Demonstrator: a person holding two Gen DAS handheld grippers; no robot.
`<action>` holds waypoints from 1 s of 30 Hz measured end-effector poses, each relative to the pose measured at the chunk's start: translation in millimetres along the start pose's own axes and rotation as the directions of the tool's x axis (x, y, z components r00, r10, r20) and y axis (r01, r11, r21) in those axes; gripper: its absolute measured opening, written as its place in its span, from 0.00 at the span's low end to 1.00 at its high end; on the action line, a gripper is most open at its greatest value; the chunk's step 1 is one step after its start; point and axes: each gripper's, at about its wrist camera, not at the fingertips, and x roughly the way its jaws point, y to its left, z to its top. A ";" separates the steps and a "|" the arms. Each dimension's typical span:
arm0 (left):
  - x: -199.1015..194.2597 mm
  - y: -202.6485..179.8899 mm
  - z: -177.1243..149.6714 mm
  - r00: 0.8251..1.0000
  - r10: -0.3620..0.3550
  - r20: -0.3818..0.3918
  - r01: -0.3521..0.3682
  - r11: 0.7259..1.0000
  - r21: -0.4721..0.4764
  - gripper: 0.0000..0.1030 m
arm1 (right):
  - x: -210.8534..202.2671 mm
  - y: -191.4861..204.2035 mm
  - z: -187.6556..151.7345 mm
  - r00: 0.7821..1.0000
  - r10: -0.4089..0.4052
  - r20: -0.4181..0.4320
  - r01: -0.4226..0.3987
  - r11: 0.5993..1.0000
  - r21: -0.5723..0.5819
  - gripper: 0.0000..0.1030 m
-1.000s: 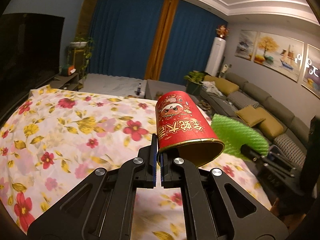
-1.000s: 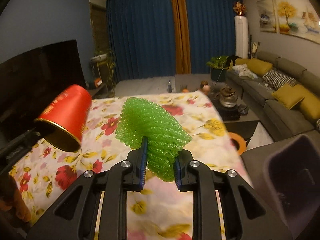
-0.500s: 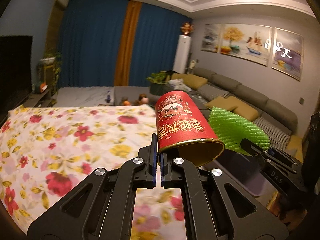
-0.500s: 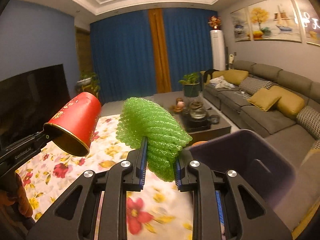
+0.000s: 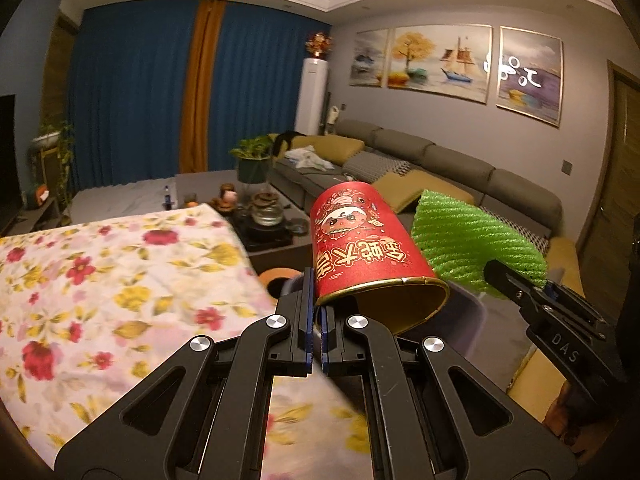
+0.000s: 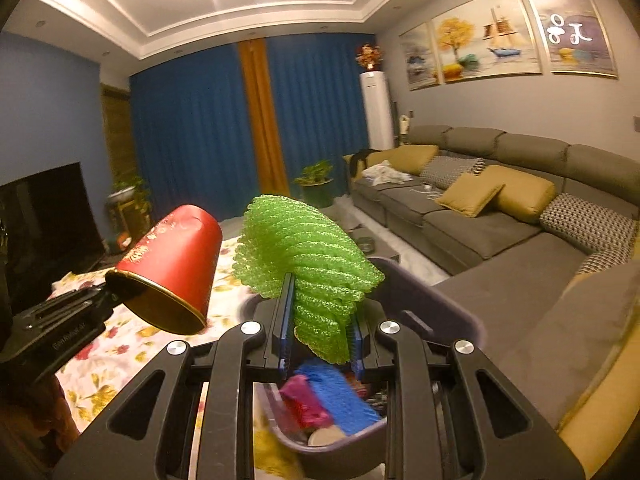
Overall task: Collect trash
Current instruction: 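Carry the red cup and green net over the grey bin with both grippers, then open both grippers to drop the red cup and green net into the bin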
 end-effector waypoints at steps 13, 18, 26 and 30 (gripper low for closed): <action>44.8 -41.8 -3.8 0.999 -0.037 -0.037 0.038 0.998 0.043 0.01 | 17.5 -26.5 -3.8 0.999 -0.041 -0.008 0.042 0.998 0.046 0.24; 57.1 -46.2 -5.2 0.998 -0.050 -0.049 0.053 0.998 0.045 0.01 | 27.2 -35.2 -0.9 0.999 -0.041 -0.017 0.041 0.998 0.055 0.24; 73.3 -47.0 -10.9 0.995 -0.066 -0.072 0.070 0.997 0.045 0.02 | 38.2 -42.1 -2.1 0.999 -0.030 -0.036 0.032 0.997 0.070 0.28; 79.1 -46.5 -14.1 0.994 -0.073 -0.082 0.077 0.996 0.050 0.02 | 44.7 -44.6 -1.7 0.999 -0.015 -0.046 0.018 0.997 0.076 0.32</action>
